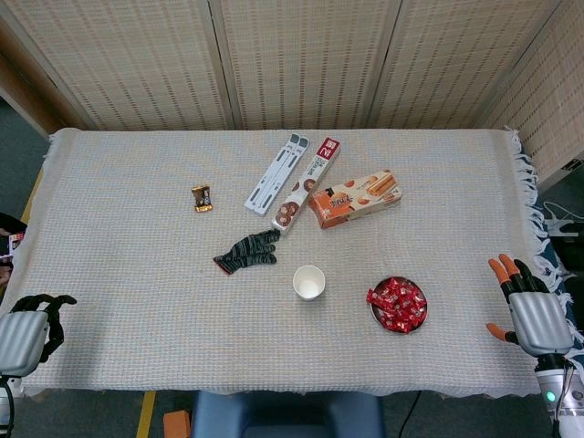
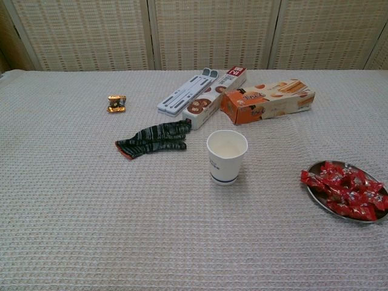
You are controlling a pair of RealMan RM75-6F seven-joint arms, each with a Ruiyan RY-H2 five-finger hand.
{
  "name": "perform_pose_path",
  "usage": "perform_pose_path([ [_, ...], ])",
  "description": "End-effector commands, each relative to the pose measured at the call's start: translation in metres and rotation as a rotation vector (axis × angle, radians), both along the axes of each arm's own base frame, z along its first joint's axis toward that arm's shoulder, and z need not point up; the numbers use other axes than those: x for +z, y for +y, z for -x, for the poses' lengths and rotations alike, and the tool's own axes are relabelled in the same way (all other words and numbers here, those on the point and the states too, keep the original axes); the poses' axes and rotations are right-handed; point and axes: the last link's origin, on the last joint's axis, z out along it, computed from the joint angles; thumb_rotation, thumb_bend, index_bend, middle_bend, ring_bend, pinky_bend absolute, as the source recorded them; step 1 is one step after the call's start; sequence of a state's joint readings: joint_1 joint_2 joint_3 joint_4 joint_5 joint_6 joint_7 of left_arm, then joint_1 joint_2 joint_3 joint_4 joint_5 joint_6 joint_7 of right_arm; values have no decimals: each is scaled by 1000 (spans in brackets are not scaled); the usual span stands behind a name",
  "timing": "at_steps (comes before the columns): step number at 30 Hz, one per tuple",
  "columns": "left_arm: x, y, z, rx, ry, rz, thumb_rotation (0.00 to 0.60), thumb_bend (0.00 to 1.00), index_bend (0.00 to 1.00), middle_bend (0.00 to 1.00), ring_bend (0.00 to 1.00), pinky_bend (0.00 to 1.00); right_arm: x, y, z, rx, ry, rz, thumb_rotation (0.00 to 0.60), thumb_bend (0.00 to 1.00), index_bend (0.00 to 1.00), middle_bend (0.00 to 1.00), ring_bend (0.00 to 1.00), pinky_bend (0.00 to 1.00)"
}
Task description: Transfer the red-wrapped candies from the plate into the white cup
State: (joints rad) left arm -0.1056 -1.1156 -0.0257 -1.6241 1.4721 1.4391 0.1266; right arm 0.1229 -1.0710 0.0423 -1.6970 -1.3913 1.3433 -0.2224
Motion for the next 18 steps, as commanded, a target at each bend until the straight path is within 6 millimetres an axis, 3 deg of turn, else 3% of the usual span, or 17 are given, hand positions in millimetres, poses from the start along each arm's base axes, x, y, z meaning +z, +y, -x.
perform_pose_path([
  [1,0,0,0,0,0,-1,600,418,343,191,269,273,0,0,0,0,0,0,600,0,0,0,0,222],
  [12,0,0,0,-1,-6,2,600,418,343,192,269,273,-3,-2,-1,31,14,-3,600,0,2,14,0,237],
  [15,2,1,0,1,-15,0,600,419,343,191,269,273,-6,-4,-2,60,21,21,600,0,40,136,44,324],
  [18,3,0,0,3,-23,1,600,419,343,192,269,273,-10,-5,-2,94,37,46,600,0,131,366,267,449],
])
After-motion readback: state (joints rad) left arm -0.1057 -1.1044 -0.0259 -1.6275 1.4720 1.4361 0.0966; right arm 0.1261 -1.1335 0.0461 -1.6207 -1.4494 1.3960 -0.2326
